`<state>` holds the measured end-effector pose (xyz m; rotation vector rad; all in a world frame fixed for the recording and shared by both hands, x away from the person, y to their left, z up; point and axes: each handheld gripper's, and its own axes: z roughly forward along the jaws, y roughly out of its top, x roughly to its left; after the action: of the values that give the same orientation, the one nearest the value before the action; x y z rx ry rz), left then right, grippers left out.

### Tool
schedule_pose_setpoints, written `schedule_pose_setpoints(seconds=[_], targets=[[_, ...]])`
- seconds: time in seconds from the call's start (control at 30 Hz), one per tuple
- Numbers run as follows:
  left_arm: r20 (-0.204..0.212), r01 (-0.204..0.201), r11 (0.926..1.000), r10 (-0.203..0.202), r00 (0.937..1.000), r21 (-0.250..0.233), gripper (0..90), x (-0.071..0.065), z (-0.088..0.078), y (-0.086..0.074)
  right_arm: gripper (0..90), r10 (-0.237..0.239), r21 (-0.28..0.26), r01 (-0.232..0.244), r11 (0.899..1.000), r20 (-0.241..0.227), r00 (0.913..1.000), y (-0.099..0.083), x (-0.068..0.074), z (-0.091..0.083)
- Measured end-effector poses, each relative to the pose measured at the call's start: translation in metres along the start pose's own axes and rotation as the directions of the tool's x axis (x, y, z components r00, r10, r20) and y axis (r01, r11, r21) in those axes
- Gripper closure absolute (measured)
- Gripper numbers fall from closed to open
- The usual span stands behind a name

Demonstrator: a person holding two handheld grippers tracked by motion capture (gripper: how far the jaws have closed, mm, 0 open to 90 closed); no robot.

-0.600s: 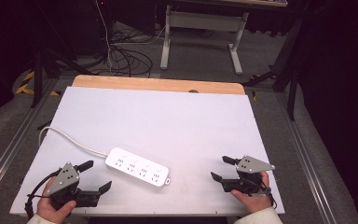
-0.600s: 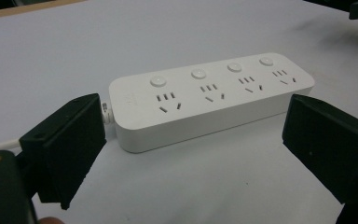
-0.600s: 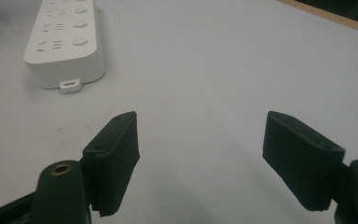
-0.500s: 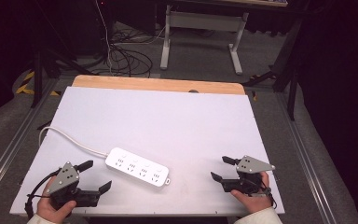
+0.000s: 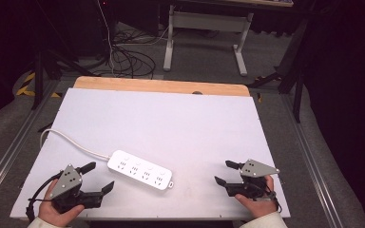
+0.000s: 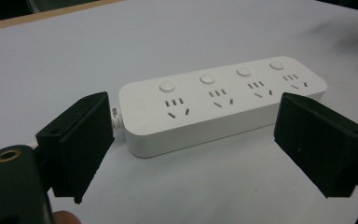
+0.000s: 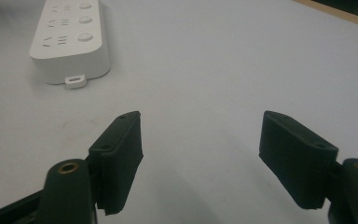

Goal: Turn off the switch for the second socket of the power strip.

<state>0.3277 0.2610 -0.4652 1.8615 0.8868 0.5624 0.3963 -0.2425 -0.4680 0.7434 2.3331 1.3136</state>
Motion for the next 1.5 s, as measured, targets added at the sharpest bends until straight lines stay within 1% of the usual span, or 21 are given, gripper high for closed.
schedule_pose_setpoints(seconds=[0.03, 0.13, 0.2, 0.23, 0.27, 0.33, 0.37, 0.4, 0.5, 0.53, 0.57, 0.67, 0.8, 0.83, 0.87, 0.93, 1.03, 1.07, 1.13, 1.17, 1.5], targets=[[0.000, 0.000, 1.0000, 0.000, 1.0000, 0.000, 14.3, 0.000, 0.000, 0.000, 30.7, 0.002, 0.000, -0.002, 1.000, -0.003, 1.0000, 0.000, 0.000, 0.000], [-0.031, -0.052, 0.9980, 0.053, 0.9981, 0.036, 16.8, -0.002, 0.002, 0.002, 31.1, 0.001, -0.002, -0.001, 1.000, -0.011, 0.9999, 0.000, 0.002, 0.000], [-0.036, -0.050, 0.9980, 0.051, 0.9980, 0.040, 22.5, -0.002, 0.001, 0.003, 31.5, -0.006, 0.000, 0.006, 1.000, -0.010, 0.9999, 0.000, 0.003, -0.001], [-0.036, -0.052, 0.9981, 0.053, 0.9979, 0.034, 22.5, -0.002, 0.001, 0.005, 31.5, -0.006, 0.000, 0.006, 1.000, -0.010, 0.9999, 0.000, 0.003, -0.001], [-0.030, -0.047, 0.9985, 0.048, 0.9984, 0.028, 25.3, -0.003, 0.000, 0.007, 32.0, -0.005, -0.004, 0.005, 1.000, -0.008, 1.0000, 0.000, 0.003, -0.002], [-0.022, -0.046, 0.9986, 0.046, 0.9987, 0.028, 25.4, -0.003, -0.001, 0.009, 32.0, -0.003, -0.005, 0.003, 1.000, -0.009, 1.0000, 0.000, 0.003, -0.002], [-0.009, -0.046, 0.9985, 0.047, 0.9989, 0.028, 26.5, -0.003, -0.002, 0.011, 32.1, -0.003, -0.002, 0.003, 1.000, -0.006, 1.0000, 0.000, 0.002, -0.002], [-0.007, -0.047, 0.9985, 0.047, 0.9989, 0.029, 28.7, -0.004, -0.002, 0.013, 32.1, 0.001, -0.002, -0.001, 1.000, -0.008, 1.0000, 0.000, 0.002, -0.002], [0.011, -0.047, 0.9984, 0.047, 0.9988, 0.029, 28.7, -0.004, -0.002, 0.017, 32.4, 0.002, -0.002, -0.002, 1.000, -0.007, 1.0000, 0.000, 0.002, -0.002], [0.007, -0.049, 0.9983, 0.049, 0.9988, 0.030, 28.7, -0.003, -0.002, 0.018, 32.4, 0.002, -0.002, -0.002, 1.000, -0.007, 1.0000, 0.000, 0.002, -0.002], [0.009, -0.043, 0.9987, 0.043, 0.9990, 0.028, 28.8, -0.004, -0.002, 0.019, 32.5, 0.002, -0.002, -0.002, 1.000, -0.007, 1.0000, 0.000, 0.002, -0.002], [0.013, -0.047, 0.9982, 0.047, 0.9988, 0.036, 28.8, -0.003, 0.000, 0.024, 32.6, 0.003, -0.002, -0.003, 1.000, -0.005, 1.0000, -0.001, 0.001, -0.002], [0.044, -0.044, 0.9981, 0.042, 0.9982, 0.043, 28.8, -0.001, 0.004, 0.030, 32.9, 0.007, -0.003, -0.007, 1.000, -0.007, 1.0000, 0.000, 0.001, -0.001], [0.045, -0.049, 0.9979, 0.047, 0.9979, 0.043, 28.8, 0.000, 0.006, 0.032, 32.9, 0.007, -0.001, -0.007, 1.000, -0.007, 1.0000, 0.000, 0.002, -0.001], [0.049, -0.046, 0.9979, 0.043, 0.9979, 0.045, 28.8, 0.000, 0.007, 0.034, 32.9, 0.007, -0.001, -0.007, 1.000, -0.007, 1.0000, 0.000, 0.002, -0.001], [0.043, -0.039, 0.9983, 0.037, 0.9984, 0.042, 28.8, 0.000, 0.010, 0.038, 32.9, 0.006, 0.000, -0.006, 1.000, -0.007, 1.0000, 0.000, 0.002, -0.001], [0.043, -0.044, 0.9983, 0.042, 0.9982, 0.039, 28.8, -0.001, 0.014, 0.044, 33.0, 0.006, -0.003, -0.006, 1.000, -0.008, 1.0000, -0.001, 0.002, -0.002], [0.045, -0.039, 0.9985, 0.038, 0.9983, 0.038, 28.7, -0.001, 0.015, 0.045, 33.0, 0.006, -0.006, -0.006, 1.000, -0.009, 0.9999, -0.001, 0.001, -0.002], [0.045, -0.048, 0.9982, 0.046, 0.9979, 0.036, 28.7, -0.001, 0.018, 0.048, 33.1, 0.009, -0.007, -0.009, 1.000, -0.010, 0.9999, -0.001, 0.001, -0.002], [0.049, -0.040, 0.9985, 0.038, 0.9980, 0.037, 28.7, -0.002, 0.019, 0.049, 33.1, 0.009, -0.007, -0.009, 1.000, -0.010, 0.9999, -0.001, 0.001, -0.002], [0.064, -0.056, 0.9973, 0.053, 0.9965, 0.047, 28.7, -0.003, 0.032, 0.058, 33.7, 0.008, -0.005, -0.008, 1.000, -0.014, 0.9999, -0.001, 0.001, -0.001]])
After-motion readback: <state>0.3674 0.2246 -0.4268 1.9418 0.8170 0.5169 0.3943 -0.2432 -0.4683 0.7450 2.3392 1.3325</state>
